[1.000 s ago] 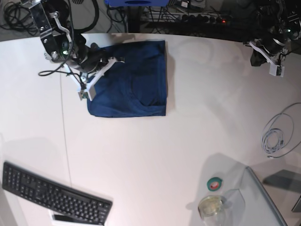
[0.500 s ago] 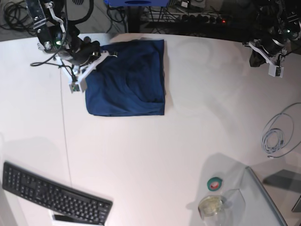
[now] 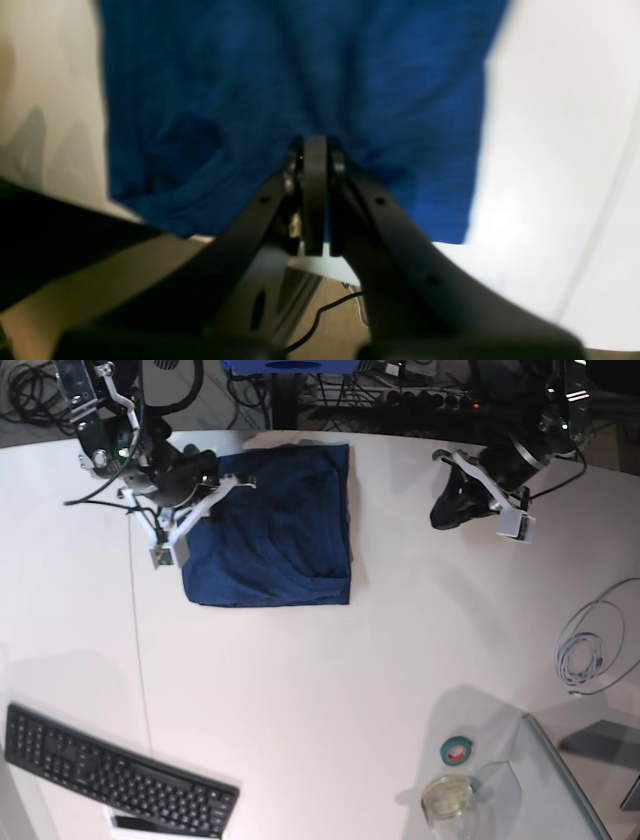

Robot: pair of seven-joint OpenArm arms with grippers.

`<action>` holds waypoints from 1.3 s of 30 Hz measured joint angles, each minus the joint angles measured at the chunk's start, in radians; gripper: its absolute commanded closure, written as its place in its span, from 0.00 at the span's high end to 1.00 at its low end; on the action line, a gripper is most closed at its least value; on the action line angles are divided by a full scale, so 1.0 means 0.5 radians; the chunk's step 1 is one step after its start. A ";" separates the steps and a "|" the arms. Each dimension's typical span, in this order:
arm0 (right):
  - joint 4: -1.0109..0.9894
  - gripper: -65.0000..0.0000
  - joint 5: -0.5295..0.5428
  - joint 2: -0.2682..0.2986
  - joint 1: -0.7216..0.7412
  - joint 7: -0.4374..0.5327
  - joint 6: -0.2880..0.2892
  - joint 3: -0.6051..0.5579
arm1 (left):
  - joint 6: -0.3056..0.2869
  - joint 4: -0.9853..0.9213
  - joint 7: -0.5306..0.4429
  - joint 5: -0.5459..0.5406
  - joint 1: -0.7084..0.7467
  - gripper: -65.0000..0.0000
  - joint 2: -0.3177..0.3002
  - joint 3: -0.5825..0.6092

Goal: Layout the t-shirt on the table in an organized manner, then fold the t-shirt properly
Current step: 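Grasp the shirt edge with the left gripper and pull it straight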

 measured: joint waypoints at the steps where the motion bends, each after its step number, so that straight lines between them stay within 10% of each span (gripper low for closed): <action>1: 0.000 0.00 -0.002 -0.002 -0.018 -0.001 0.001 0.026 | 0.002 0.000 -0.002 -0.077 0.002 0.00 0.000 0.019; 4: -0.005 0.00 0.002 0.008 -0.069 -0.016 0.001 0.040 | 0.003 -0.053 -0.021 -0.258 -0.016 0.37 -0.014 0.108; 12: -0.005 0.00 -0.005 0.109 -0.122 -0.011 0.002 0.053 | 0.011 -0.380 -0.009 -0.398 -0.232 0.78 -0.006 0.412; 36: -0.005 0.00 0.012 0.103 -0.144 -0.009 0.002 0.053 | -0.101 -1.130 -0.143 -0.497 -0.656 0.81 0.148 0.738; 39: -0.005 0.00 0.009 0.105 -0.149 -0.008 0.002 0.128 | -0.105 -1.205 -0.150 -0.526 -0.700 0.69 0.163 0.739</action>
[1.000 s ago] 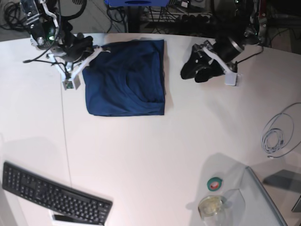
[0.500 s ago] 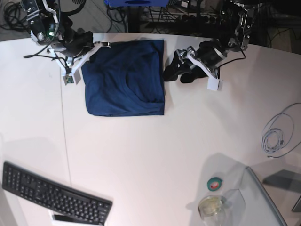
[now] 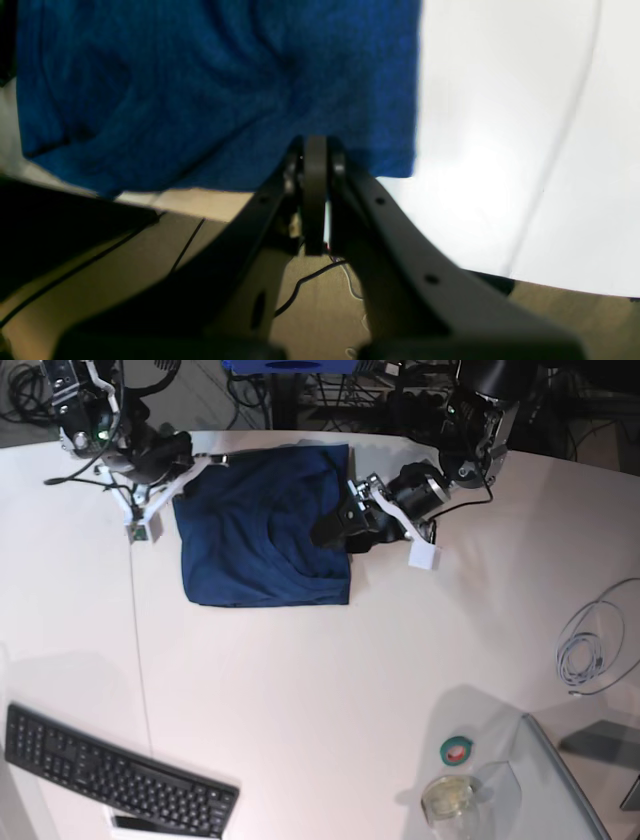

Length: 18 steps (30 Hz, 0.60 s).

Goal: Layout the t-shirt on the table in an organized manner, then fold the t-shirt properly
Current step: 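Grasp the shirt edge with the left gripper and pull it straight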

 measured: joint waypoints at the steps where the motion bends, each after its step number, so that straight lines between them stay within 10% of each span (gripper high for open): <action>1: 0.000 0.00 -0.004 0.001 0.000 0.000 -0.001 0.024 | 0.000 -0.031 -0.013 0.011 -0.013 0.61 0.008 0.000; 7: 0.011 0.00 0.011 -0.018 -0.063 0.113 0.001 0.226 | 0.000 -0.125 -0.040 0.027 -0.095 0.00 0.032 0.005; 18: 0.005 0.00 0.011 -0.023 -0.151 0.284 0.001 0.408 | 0.007 -0.068 0.368 0.244 -0.233 0.00 -0.030 0.023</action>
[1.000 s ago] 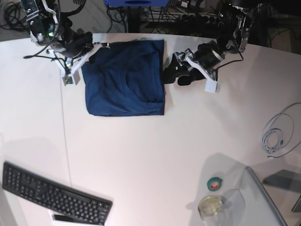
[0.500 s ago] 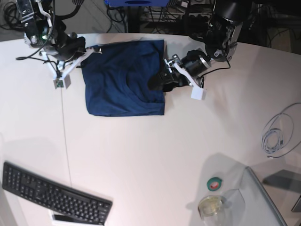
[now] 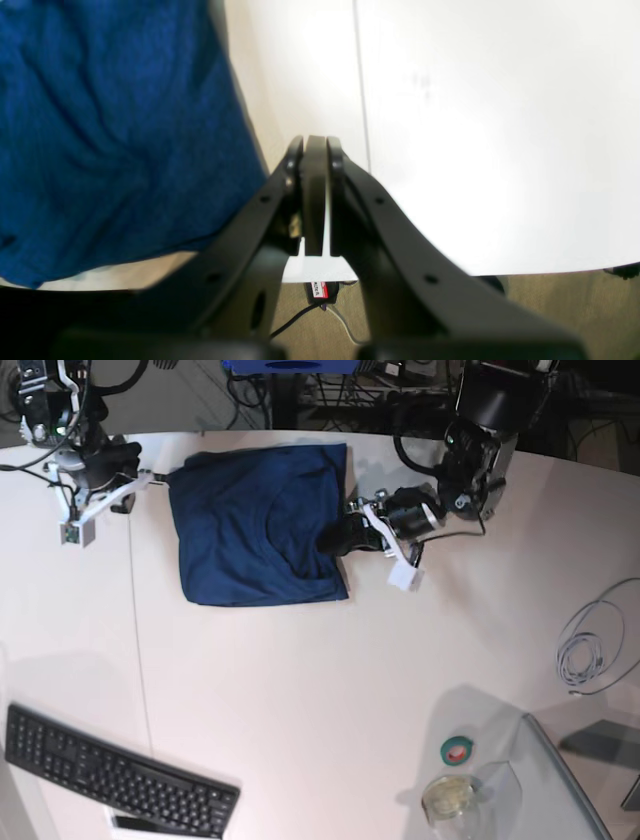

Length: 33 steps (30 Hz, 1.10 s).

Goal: Layout the t-shirt on the table in an organized manner, then fold the t-shirt properly
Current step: 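Grasp the shirt edge with the left gripper and pull it straight, then drag the shirt corner with the left gripper to square the stack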

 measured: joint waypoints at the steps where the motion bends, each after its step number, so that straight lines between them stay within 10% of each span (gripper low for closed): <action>1: -0.002 0.00 0.000 -0.001 0.000 0.000 -0.001 0.000 | 0.050 0.047 0.041 0.066 -0.007 0.00 -0.024 -0.001; 9: -0.002 0.00 0.005 -0.002 0.001 0.002 0.000 -0.003 | 0.069 0.315 0.477 0.487 -0.179 0.00 -0.124 -0.005; 33: -0.001 0.00 0.008 -0.217 0.012 0.001 -0.001 0.094 | 0.070 0.255 0.211 1.415 -0.801 0.00 -0.172 1.190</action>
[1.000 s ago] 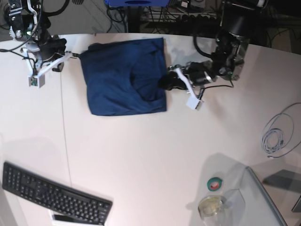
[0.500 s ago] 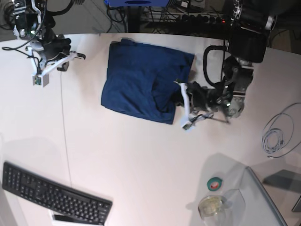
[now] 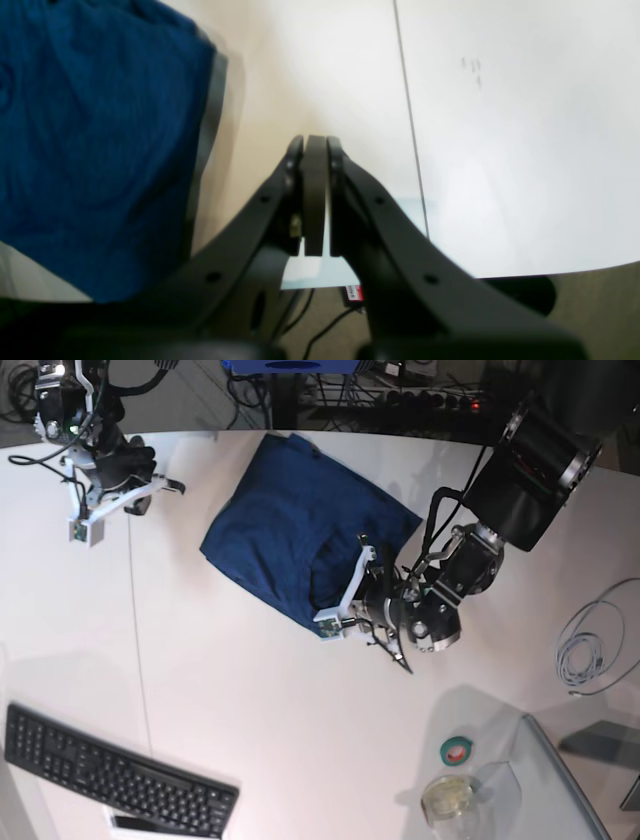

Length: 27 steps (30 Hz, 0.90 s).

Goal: Layout the t-shirt on the table in an organized manner, then fold the t-shirt properly
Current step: 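Drag the shirt corner with the left gripper to square the stack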

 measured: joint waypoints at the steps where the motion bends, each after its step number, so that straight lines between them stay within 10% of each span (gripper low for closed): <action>1: -0.001 0.00 -0.001 0.001 -0.001 -0.002 -0.001 0.015 | 0.000 -0.021 -0.024 0.011 -0.027 0.00 0.000 0.050; 16: -0.001 0.00 -0.008 -0.092 0.011 -0.002 -0.002 0.029 | -0.001 -0.681 -0.927 0.061 -0.517 0.00 0.092 0.670; 20: -0.002 0.00 -0.015 -0.093 0.016 0.001 -0.211 0.043 | 0.001 -0.837 -1.186 0.052 -0.578 0.00 0.169 0.851; 27: -0.008 0.00 -0.008 -0.096 0.058 0.002 -0.235 0.077 | -0.001 -1.050 -1.433 0.059 -0.694 0.00 0.291 1.056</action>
